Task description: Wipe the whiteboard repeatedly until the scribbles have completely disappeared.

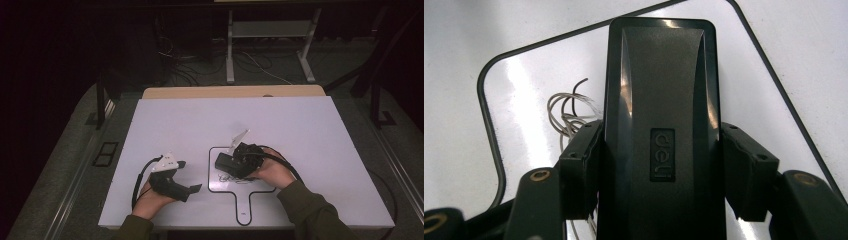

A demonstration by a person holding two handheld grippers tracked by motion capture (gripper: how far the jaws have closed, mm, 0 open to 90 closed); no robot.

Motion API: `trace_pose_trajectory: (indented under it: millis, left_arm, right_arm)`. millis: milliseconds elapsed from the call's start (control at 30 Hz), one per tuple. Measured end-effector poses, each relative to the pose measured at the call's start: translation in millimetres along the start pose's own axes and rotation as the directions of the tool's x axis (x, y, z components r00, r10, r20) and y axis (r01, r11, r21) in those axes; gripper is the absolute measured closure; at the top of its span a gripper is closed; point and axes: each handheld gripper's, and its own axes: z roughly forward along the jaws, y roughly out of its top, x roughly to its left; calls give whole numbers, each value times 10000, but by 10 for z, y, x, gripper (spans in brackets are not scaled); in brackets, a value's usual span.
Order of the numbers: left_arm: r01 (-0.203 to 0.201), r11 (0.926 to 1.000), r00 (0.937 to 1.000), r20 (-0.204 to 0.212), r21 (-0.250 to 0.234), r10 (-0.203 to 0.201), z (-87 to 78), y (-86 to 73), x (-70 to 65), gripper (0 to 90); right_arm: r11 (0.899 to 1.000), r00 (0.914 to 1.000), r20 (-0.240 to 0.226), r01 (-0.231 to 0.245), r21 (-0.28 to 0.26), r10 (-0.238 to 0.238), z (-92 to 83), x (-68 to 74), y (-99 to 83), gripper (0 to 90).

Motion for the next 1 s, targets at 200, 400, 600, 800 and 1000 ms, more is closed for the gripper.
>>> trace_pose_trajectory:
  millis: [200, 400, 600, 800, 1000]
  left_arm:
    - [-42, 10000, 10000, 12, 27, 42, 1, 2, 0, 0]
    - [-56, 10000, 10000, 17, 36, 56, 0, 2, 1, 0]
    - [-80, 10000, 10000, 8, 0, 80, -2, 6, 3, 0]
    - [-99, 10000, 10000, -10, -3, 99, -10, 10, 0, 0]
    - [-78, 10000, 10000, 15, 28, 78, -5, 9, -7, 0]
  right_arm:
    - [9996, 9997, -1, 264, 49, -264, 6, 50, 14, 386]
    - [9981, 9979, -231, 614, 47, -613, 21, 184, 56, 386]
    - [9952, 9942, -474, 974, 76, -969, 39, 304, 103, 386]
    - [9939, 9920, -655, 1092, 139, -1080, 53, 361, 147, 386]
    - [9969, 9966, -312, 771, 142, -766, 53, 225, 131, 386]
